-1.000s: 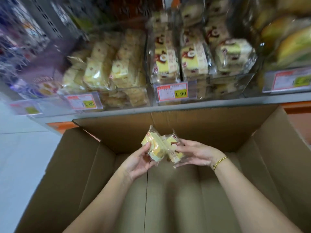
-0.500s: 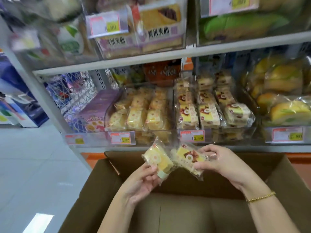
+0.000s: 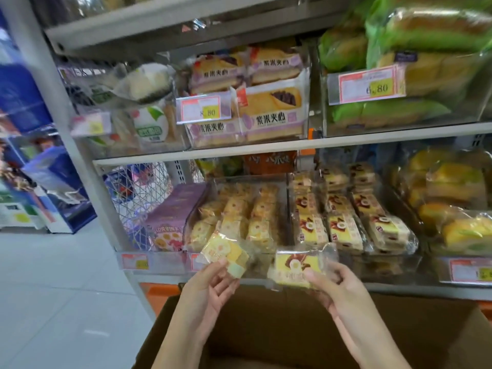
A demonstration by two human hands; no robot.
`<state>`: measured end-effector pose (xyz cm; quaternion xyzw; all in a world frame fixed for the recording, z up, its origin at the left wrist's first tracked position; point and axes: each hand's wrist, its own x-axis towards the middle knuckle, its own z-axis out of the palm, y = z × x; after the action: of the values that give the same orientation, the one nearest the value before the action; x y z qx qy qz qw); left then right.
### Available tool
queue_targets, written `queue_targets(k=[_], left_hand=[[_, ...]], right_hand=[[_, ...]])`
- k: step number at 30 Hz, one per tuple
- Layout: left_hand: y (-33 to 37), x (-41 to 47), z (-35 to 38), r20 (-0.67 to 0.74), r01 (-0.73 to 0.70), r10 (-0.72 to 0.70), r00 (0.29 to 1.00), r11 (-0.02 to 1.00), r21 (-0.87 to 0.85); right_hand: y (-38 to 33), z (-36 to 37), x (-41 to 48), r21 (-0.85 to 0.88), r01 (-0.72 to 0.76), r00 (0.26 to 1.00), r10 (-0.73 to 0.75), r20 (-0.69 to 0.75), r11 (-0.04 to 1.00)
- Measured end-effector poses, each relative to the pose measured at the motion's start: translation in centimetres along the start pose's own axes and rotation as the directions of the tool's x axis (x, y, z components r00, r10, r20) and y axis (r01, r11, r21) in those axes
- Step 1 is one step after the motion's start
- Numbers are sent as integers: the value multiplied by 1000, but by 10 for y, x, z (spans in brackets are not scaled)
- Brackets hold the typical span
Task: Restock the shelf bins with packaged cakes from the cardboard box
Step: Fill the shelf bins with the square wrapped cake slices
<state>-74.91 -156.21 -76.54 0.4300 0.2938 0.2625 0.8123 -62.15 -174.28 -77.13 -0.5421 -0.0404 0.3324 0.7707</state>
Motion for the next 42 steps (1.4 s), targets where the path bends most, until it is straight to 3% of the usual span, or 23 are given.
queue_targets(k=[3,8,11,17,22,26,30,35,42], left_hand=[[9,3,-8,-49,-70,75,996,994,86],[18,-4,-11,6,-116,117,993,975,190],[18,-6,-12,5,-109,109,994,978,180],[21,-10,-19,-31,-112,116,993,987,118],[29,-7,-16,-8,-78,78,997,996,-46],[32,-2,-22,-18,-24,25,1000,999,43],[49,-2,-32,150,99,-120,981,986,137],[77,10,-37,202,175,-221,954,959,223],[117,83,-12,-28,102,-99,995,977,185]], right_hand=[[10,16,-2,100,-23,1000,24,-15,995],[21,33,-6,244,-26,999,32,-21,969],[23,38,-2,326,-31,998,49,-47,945],[23,50,-2,442,-104,995,98,37,891],[27,53,-2,445,-131,991,107,79,886],[27,53,-7,448,-145,989,126,73,882],[19,50,-7,437,-96,995,72,71,894],[2,47,0,311,-14,994,-20,108,950],[-14,45,9,291,76,992,-101,75,954]])
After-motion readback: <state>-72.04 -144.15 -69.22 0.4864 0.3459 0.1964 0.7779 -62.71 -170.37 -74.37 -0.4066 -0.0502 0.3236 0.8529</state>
